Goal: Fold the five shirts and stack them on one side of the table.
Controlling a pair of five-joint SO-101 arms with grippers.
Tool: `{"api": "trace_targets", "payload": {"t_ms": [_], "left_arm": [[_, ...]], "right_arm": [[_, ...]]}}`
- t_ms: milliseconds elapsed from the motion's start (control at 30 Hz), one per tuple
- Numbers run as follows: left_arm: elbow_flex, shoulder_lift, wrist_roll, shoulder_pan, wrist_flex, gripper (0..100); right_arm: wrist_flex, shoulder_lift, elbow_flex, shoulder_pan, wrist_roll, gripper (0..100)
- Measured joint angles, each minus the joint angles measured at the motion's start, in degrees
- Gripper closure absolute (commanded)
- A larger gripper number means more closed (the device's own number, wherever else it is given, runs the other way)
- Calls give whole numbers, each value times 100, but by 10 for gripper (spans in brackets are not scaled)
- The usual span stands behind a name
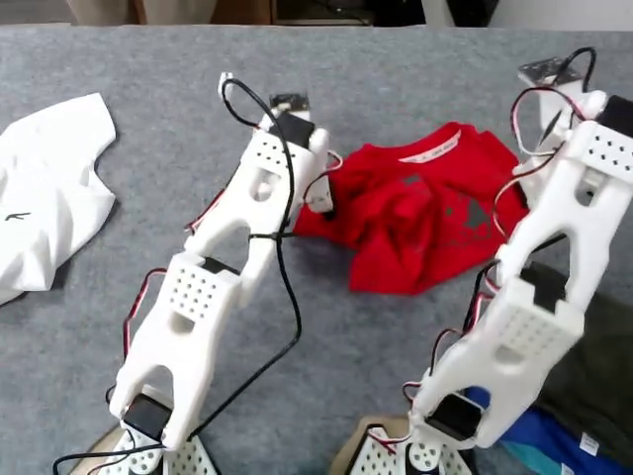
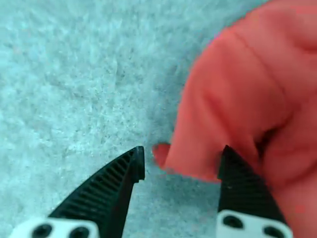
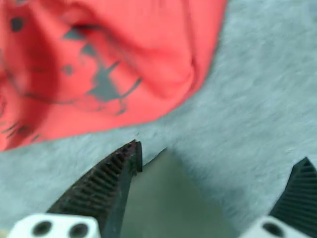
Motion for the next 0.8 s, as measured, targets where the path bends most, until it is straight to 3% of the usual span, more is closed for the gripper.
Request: {"api": "trace_targets", "payload": {"t_ms": [100,233,433,700,800], "left_arm": [[0,237,369,9,-484,987],[0,255,747,0,-1002,981],[-686,273,818,-316,-993,979],[-1899,273,404,-659,-941,979],[-2224,273,396,-879,-941,979]], "right_arm": [[0,-290,448,-9,0,559],[0,-369,668,-9,0,559],[0,-369,1521,-167,0,559],[-404,-369,3182,-1380,-167,560],[-738,-369,3657,-1943,-413,620]]}}
